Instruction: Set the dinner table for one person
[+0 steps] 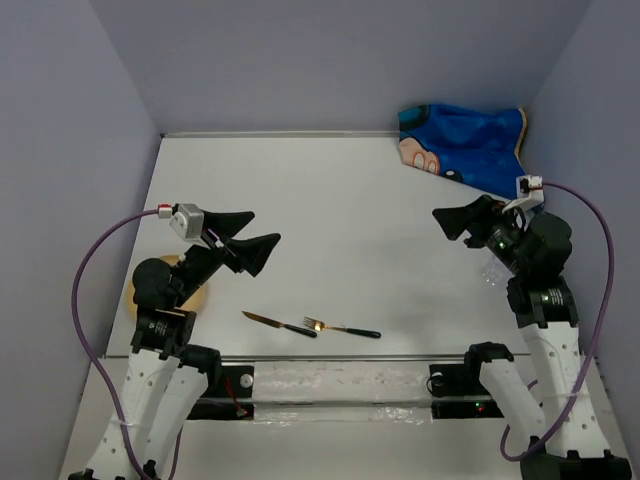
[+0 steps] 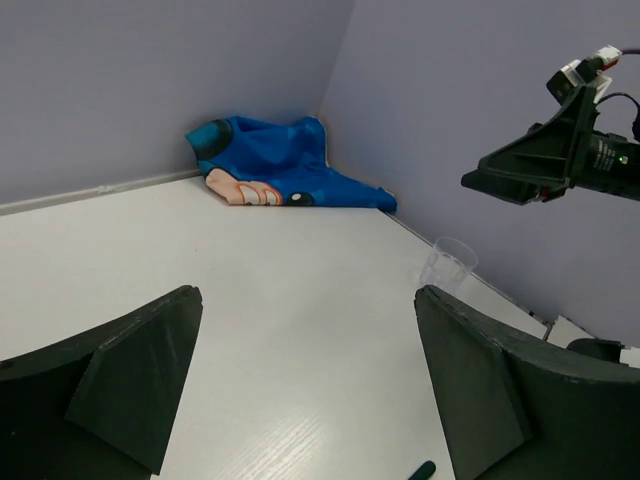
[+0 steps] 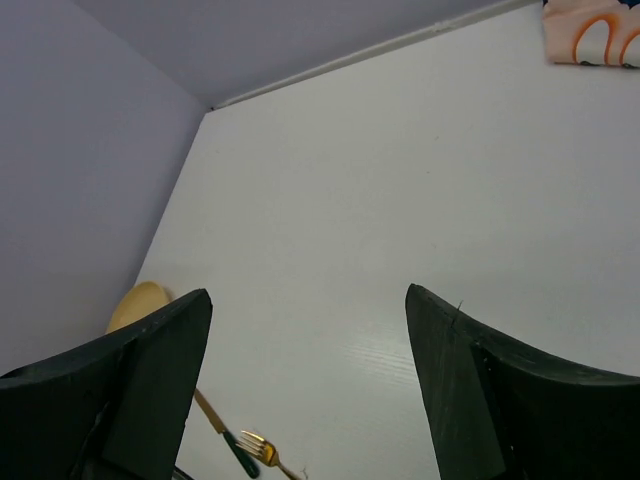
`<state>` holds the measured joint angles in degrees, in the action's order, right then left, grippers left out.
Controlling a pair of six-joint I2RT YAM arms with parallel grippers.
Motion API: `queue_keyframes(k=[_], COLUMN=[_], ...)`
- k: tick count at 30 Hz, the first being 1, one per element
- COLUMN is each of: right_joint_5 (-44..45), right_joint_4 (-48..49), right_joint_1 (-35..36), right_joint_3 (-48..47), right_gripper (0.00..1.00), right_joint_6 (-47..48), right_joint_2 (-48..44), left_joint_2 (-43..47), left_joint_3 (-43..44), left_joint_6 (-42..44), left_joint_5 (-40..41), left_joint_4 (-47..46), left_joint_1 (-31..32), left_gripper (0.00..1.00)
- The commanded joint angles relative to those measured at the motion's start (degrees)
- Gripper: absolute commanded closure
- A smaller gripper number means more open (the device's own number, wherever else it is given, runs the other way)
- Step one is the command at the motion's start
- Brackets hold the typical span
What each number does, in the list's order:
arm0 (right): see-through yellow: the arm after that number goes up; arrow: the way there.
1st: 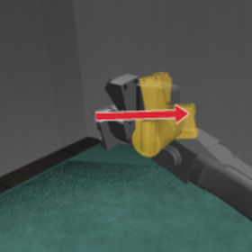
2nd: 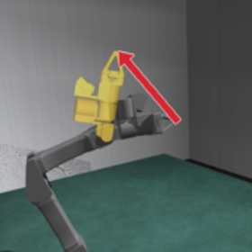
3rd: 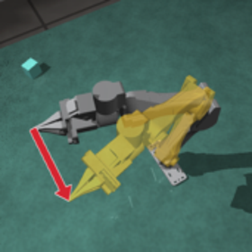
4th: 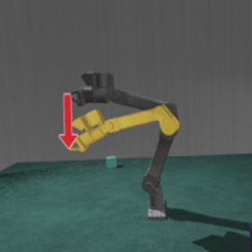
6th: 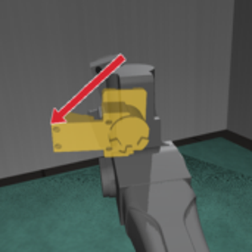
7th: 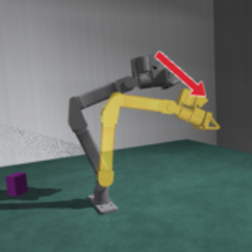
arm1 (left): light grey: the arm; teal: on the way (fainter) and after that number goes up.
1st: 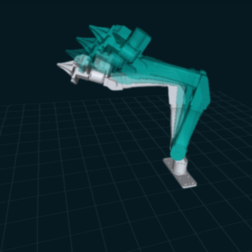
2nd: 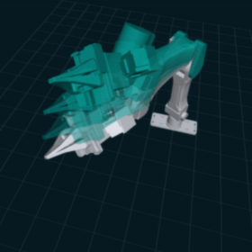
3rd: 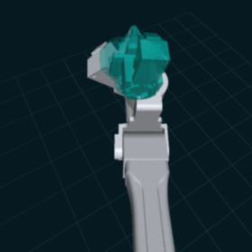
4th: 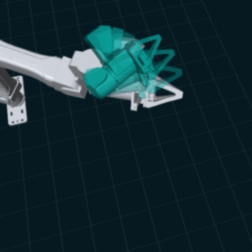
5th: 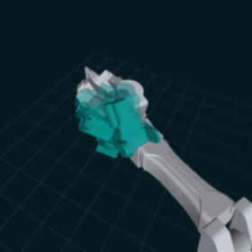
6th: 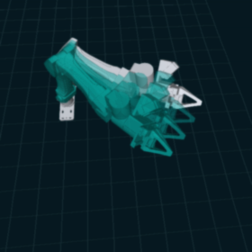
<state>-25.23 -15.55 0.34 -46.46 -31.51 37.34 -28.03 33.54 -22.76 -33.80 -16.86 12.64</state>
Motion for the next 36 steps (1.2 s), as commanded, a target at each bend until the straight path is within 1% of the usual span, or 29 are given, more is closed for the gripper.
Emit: queue_keyframes(k=[1, 4, 5, 7, 8, 10, 11, 12, 14, 15, 16, 17, 18, 19, 20, 21, 22, 23, 24, 26, 27, 28, 29, 30, 31, 35, 36], right_joint_5=[0.62, 2.02, 3.86, 6.67, 9.73, 12.21, 13.53, 16.24, 19.76, 23.18, 24.17, 24.88, 27.32, 28.39, 29.70, 31.46, 31.39, 31.91, 33.74, 35.16, 36.21, 36.74, 37.53, 39.71, 40.69, 41.58, 41.23], right_joint_4=[4.73, 7.98, 9.21, 9.31, 9.66, 10.62, 10.80, 10.89, 10.89, 10.98, 11.07, 11.07, 9.68, 8.62, 6.95, 5.89, 5.01, 4.22, 2.65, 0.96, -0.78, -1.67, -2.63, -4.90, -6.06, -7.83, -8.70], right_joint_1=[-0.34, -0.34, -0.34, -0.34, -0.34, -0.34, -0.34, 0.27, 1.15, 1.68, 2.47, 2.47, 3.43, 4.48, 5.02, 5.54, 6.51, 7.04, 7.04, 7.92, 8.45, 8.45, 8.45, 8.45, 8.45, 8.45, 8.45], right_joint_3=[-1.01, -1.18, -1.53, -4.60, -5.65, -7.85, -10.56, -12.06, -16.46, -18.13, -19.97, -21.82, -26.62, -29.36, -34.53, -37.19, -39.83, -42.20, -46.92, -52.13, -54.77, -60.36, -63.29, -66.19, -71.61, -78.59, -79.83], right_gripper=[0.16, 0.16, 0.16, 0.16, 0.17, 0.18, 0.18, 0.19, 0.20, 0.20, 0.20, 0.20, 0.21, 0.21, 0.21, 0.21, 0.21, 0.21, 0.21, 0.21, 0.21, 0.21, 0.22, 0.22, 0.22, 0.23, 0.24], right_joint_6=[0.22, 0.74, 1.62, 3.37, 4.69, 5.66, 6.54, 7.07, 9.09, 9.88, 10.84, 11.72, 13.65, 14.88, 17.16, 18.40, 20.85, 20.87, 23.05, 26.31, 27.28, 28.33, 30.26, 30.80, 32.72, 36.94, 37.48], right_joint_2=[5.45, 11.68, 15.27, 19.24, 23.26, 27.50, 29.78, 34.42, 39.10, 41.47, 46.72, 49.73, 52.63, 58.57, 61.42, 64.23, 69.48, 69.53, 74.32, 79.00, 83.46, 85.68, 87.88, 92.43, 94.39, 101.34, 103.87], left_joint_2=[-0.62, 0.52, 0.87, 0.79, 0.61, 0.70, 0.70, 0.70, 0.70, 0.52, 0.61, 0.52, 0.70, 0.70, 0.87, 0.96, 0.96, 0.87, 0.70, 0.61, 0.61, 0.61, 0.70, 0.52, 0.43, 0.17, 0.08], left_joint_3=[0.74, 0.48, 0.47, 0.30, 0.39, 0.39, 0.39, 0.39, 0.47, 0.74, 1.00, 1.52, 2.40, 2.67, 3.02, 3.02, 2.94, 2.94, 3.02, 3.11, 3.11, 3.20, 3.11, 3.11, 3.11, 3.02, 3.02], left_joint_6=[1.49, 1.58, 1.76, 1.67, 1.50, 1.49, 1.49, 1.49, 1.32, 1.32, 1.58, 2.02, 2.98, 3.42, 3.86, 4.04, 4.04, 4.04, 4.13, 4.13, 4.13, 4.13, 4.13, 4.13, 4.13, 4.22, 4.22], left_joint_5=[-2.76, -3.38, -3.55, -3.81, -3.99, -4.34, -4.43, -4.43, -3.99, -3.56, -3.03, -2.15, -0.14, 0.83, 1.97, 2.25, 2.34, 2.34, 2.60, 3.04, 3.13, 3.21, 3.48, 3.57, 3.57, 3.48, 3.48], left_joint_4=[-1.42, -1.95, -2.03, -1.95, -2.03, -2.03, -2.12, -2.03, -1.86, -1.42, -0.72, 0.15, 2.08, 2.88, 3.85, 3.85, 3.85, 3.94, 4.03, 4.30, 4.38, 4.47, 4.38, 4.38, 4.47, 4.30, 4.29], left_joint_1=[-0.25, -0.25, -0.25, -0.25, -0.16, -0.16, -0.08, 0.10, 0.19, 0.19, 0.27, 0.45, 0.54, 0.63, 0.71, 0.89, 0.98, 0.98, 1.15, 1.24, 1.33, 1.33, 1.50, 1.68, 1.68, 2.12, 2.12], left_gripper=[0.01, 0.01, 0.01, 0.01, 0.01, 0.01, 0.01, 0.01, 0.01, 0.01, 0.01, 0.01, 0.01, 0.01, 0.01, 0.01, 0.01, 0.01, 0.01, 0.01, 0.01, 0.01, 0.01, 0.01, 0.01, 0.01, 0.01])
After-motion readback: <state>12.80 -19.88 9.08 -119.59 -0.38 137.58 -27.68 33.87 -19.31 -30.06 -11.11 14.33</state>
